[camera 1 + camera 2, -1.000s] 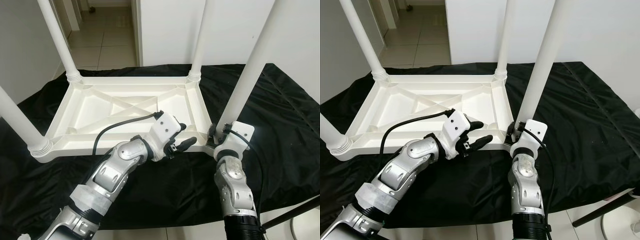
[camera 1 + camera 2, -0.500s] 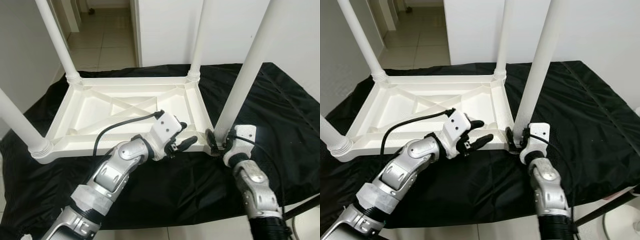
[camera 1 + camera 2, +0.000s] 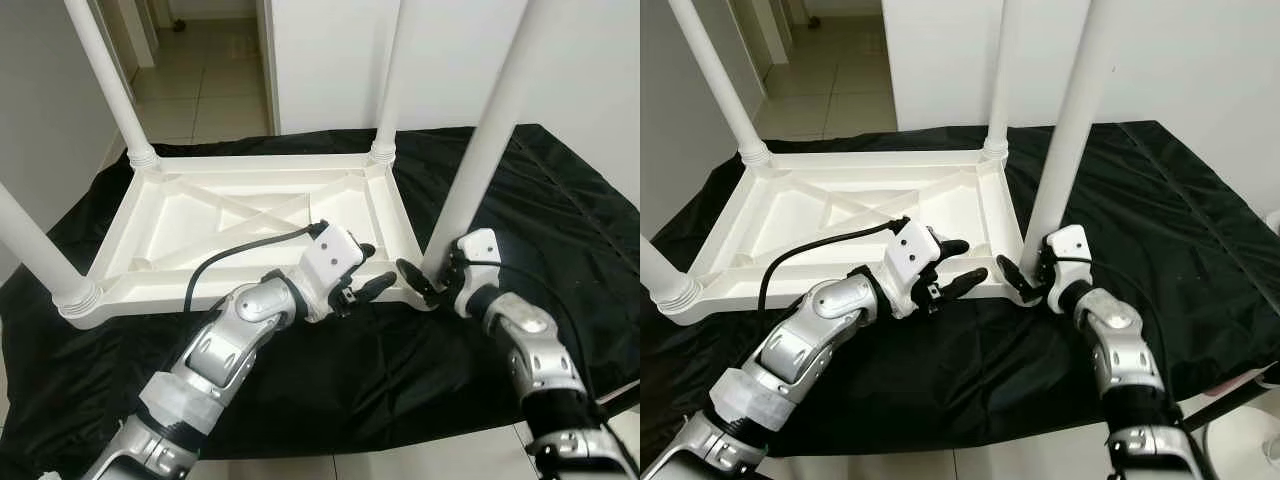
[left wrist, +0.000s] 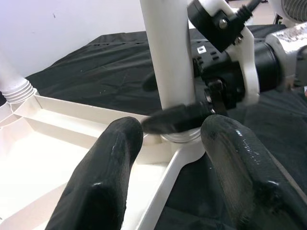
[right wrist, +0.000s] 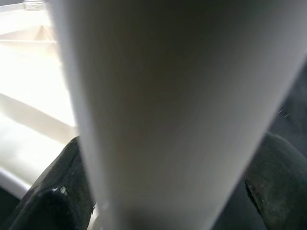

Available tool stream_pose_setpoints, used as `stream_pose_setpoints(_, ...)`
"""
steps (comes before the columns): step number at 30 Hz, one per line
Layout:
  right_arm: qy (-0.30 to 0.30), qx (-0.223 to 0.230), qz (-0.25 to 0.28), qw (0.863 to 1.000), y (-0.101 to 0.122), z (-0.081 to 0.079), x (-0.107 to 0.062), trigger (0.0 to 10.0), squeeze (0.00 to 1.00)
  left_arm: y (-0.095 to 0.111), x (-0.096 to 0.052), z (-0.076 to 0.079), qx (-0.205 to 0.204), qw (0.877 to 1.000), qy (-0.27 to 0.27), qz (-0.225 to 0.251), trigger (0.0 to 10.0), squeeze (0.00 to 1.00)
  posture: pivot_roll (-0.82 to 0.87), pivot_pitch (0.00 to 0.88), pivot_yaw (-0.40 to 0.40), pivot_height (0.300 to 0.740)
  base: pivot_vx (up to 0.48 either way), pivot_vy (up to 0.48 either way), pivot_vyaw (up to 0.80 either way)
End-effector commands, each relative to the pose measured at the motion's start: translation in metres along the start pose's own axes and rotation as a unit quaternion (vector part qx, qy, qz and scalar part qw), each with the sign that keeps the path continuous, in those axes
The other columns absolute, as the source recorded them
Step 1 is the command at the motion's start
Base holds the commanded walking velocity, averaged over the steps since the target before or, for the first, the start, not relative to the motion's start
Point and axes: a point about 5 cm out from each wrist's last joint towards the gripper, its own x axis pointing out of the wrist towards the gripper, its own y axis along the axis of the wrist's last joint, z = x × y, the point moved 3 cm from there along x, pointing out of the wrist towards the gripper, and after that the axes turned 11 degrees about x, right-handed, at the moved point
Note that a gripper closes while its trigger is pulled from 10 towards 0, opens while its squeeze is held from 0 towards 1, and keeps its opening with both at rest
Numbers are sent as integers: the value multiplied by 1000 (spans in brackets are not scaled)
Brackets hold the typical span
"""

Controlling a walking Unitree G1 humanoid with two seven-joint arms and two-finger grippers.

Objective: Building children table

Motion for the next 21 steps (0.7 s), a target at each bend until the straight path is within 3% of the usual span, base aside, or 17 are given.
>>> stream_pose_setpoints(1, 25, -11, -15, 1000, -5, -2, 6, 3412, 0, 2, -1, 11, -5, 999, -53, 8, 10000, 0, -69, 0, 34, 740, 0, 0, 0)
stream_pose_setpoints(2, 25, -11, -15, 1000, -5, -2, 6, 3412, 0, 2, -1, 11, -5, 999, -53, 8, 10000, 0, -69, 0, 34, 740, 0, 0, 0)
stream_pose_setpoints(3, 35, -12, -18, 999, -5, -2, 8, 0, 0, 3, -1, 13, -5, 998, -57, 10, 10000, 0, -68, 0, 38, 740, 0, 0, 0)
stream_pose_setpoints(16, 53, -8, -28, 998, -12, -3, 5, 0, 0, 4, 0, 15, -6, 998, -63, 12, 10000, 0, -88, 0, 44, 740, 0, 0, 0)
stream_pose_setpoints(17, 38, 2, -24, 999, -13, 0, 3, 4471, 0, 5, 1, 15, -7, 998, -64, 14, 10000, 0, -92, 0, 45, 740, 0, 0, 0)
stream_pose_setpoints(18, 16, 15, -18, 1000, -14, 3, 1, 10000, 0, 5, 1, 16, -8, 998, -65, 15, 10000, 0, -98, 0, 47, 740, 0, 0, 0)
stream_pose_setpoints(21, 2, 24, -14, 1000, -14, 6, -1, 10000, 0, 5, 1, 16, -9, 998, -66, 16, 10000, 0, -98, 0, 47, 740, 0, 0, 0)
